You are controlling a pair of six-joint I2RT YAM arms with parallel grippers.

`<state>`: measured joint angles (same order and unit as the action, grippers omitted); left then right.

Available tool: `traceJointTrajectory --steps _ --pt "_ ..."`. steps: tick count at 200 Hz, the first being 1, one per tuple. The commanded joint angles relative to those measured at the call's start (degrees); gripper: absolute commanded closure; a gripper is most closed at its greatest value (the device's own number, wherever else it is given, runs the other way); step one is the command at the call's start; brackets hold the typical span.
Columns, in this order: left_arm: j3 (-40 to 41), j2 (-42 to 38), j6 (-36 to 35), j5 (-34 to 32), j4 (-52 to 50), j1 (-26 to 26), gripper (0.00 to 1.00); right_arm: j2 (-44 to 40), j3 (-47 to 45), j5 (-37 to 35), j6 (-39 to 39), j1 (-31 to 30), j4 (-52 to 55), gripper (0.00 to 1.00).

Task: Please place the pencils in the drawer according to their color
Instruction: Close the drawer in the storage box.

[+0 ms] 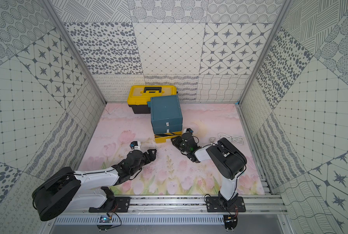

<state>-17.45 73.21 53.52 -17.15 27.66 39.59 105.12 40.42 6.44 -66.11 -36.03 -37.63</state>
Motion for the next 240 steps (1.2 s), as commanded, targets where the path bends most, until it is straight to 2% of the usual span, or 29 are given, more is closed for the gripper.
traceJointTrajectory --steps 1,33,159,198,240 --pt "0.49 -0.91 0.25 -1.22 -0.67 -0.17 0.06 2.02 2.56 -2.15 -1.69 -0.10 -5.41 0.66" --pt "0.95 -2.18 0.38 -1.65 -1.52 -0.18 0.01 4.12 4.43 -2.79 -2.83 0.15 -6.20 0.65" --pt "1.37 -6.41 0.80 -3.66 -6.32 -0.12 0.01 6.86 6.54 -3.15 -3.68 0.69 -7.43 0.63" --pt "1.30 -9.53 1.09 -4.77 -9.15 -0.19 0.01 3.94 2.96 -2.19 -3.10 0.60 -7.29 0.52" --pt "1.13 -17.27 -0.28 -8.03 -15.96 -0.09 0.01 -3.61 -4.20 -2.64 -1.22 0.75 -3.60 0.38"
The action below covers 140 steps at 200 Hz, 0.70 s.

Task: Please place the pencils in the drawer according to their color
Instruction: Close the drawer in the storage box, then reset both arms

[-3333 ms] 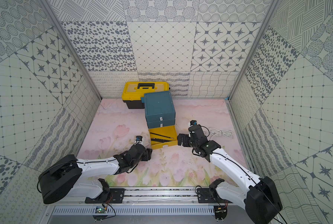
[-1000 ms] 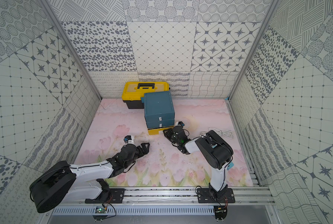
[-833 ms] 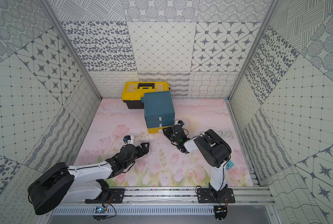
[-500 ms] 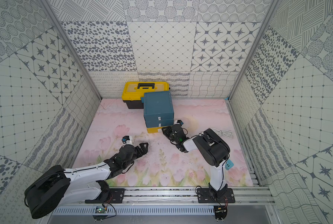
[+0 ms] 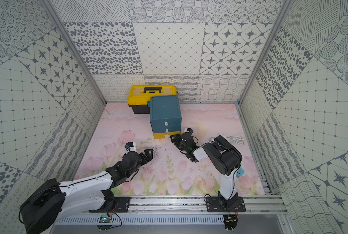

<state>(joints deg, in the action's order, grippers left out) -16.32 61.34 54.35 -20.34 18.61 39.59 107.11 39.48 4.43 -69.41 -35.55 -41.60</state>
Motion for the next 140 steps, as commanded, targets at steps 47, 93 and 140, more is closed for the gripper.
traceJointTrajectory --steps 47,93,140 --pt "-0.41 -18.58 -6.58 -12.40 -17.39 -0.19 0.01 -21.99 -7.86 -3.52 9.11 3.39 15.12 0.10" --pt "-1.94 -27.52 -16.65 -21.10 -21.79 -0.42 0.01 -40.05 -8.15 -9.13 21.84 10.40 32.36 0.01" --pt "-0.17 -27.94 -30.96 -28.37 -13.51 -1.07 0.01 -49.64 -7.53 -19.21 34.85 16.75 42.32 0.01"
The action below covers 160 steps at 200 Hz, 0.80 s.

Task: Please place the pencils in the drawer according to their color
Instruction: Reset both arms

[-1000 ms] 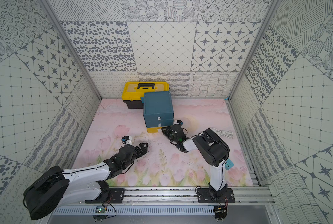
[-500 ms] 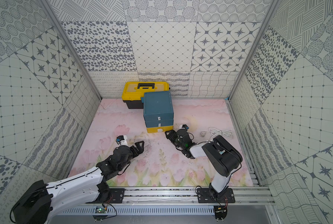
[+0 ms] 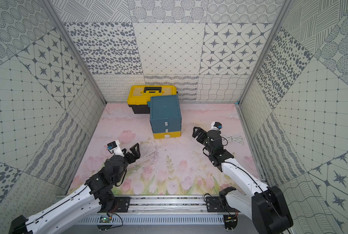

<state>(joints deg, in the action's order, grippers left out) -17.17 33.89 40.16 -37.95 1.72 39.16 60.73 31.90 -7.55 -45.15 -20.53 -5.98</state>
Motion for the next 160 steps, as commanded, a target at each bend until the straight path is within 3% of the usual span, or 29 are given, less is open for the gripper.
traceJointTrajectory --steps 1,31,49,115,160 --pt "0.71 -0.49 -17.09 -10.83 3.65 -0.74 0.01 -3.38 0.03 -7.44 10.86 1.78 6.73 0.01" --pt "4.09 1.23 -28.75 -11.06 15.15 -3.08 0.01 -6.35 -0.30 -14.23 19.81 3.57 6.63 0.01" --pt "6.15 2.21 -32.59 -7.95 20.69 -6.34 0.01 -6.61 -0.28 -17.44 24.78 4.33 5.51 0.01" --pt "7.58 9.32 -33.83 8.59 26.11 -22.58 0.01 -5.06 -5.02 -19.69 38.62 8.46 -3.84 0.01" --pt "9.89 22.16 -35.51 16.97 41.09 -29.04 0.01 -5.39 -9.34 -16.98 40.53 12.60 -10.18 0.01"
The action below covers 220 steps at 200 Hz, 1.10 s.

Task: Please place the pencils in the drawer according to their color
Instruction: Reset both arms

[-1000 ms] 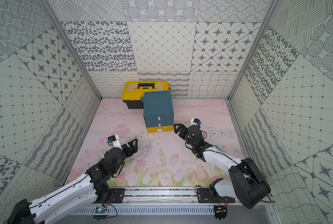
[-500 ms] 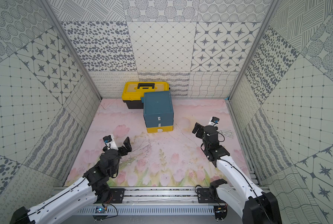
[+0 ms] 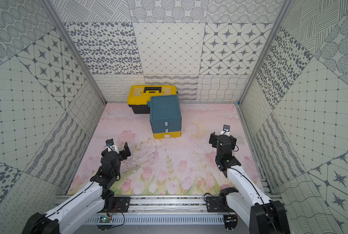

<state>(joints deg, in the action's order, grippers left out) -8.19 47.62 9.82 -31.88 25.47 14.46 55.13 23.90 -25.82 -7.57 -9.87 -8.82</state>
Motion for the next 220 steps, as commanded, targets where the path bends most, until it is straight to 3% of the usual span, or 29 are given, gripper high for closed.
traceJointTrajectory --steps 1,58,95,116,144,220 --pt "0.76 8.84 -5.30 10.97 17.64 -4.44 0.01 0.27 -1.37 1.43 2.94 2.03 -7.39 0.01" --pt "-4.55 32.59 -9.27 14.15 36.25 -5.86 0.01 0.60 -3.81 5.83 4.11 4.24 -11.64 0.01" --pt "-7.79 41.98 -9.13 17.20 38.64 -7.29 0.01 2.42 -5.26 8.21 4.72 4.76 -15.35 0.01" --pt "-9.68 43.49 -8.40 22.00 36.30 -9.39 0.01 4.20 -5.72 9.42 4.96 5.02 -17.52 0.01" --pt "-15.21 42.75 -7.69 37.33 23.91 -14.28 0.01 7.83 -7.39 10.73 4.68 5.43 -22.96 0.01" --pt "-14.91 43.06 -6.81 35.64 24.82 -14.55 0.01 22.23 -6.28 23.42 7.44 6.73 -39.42 0.01"
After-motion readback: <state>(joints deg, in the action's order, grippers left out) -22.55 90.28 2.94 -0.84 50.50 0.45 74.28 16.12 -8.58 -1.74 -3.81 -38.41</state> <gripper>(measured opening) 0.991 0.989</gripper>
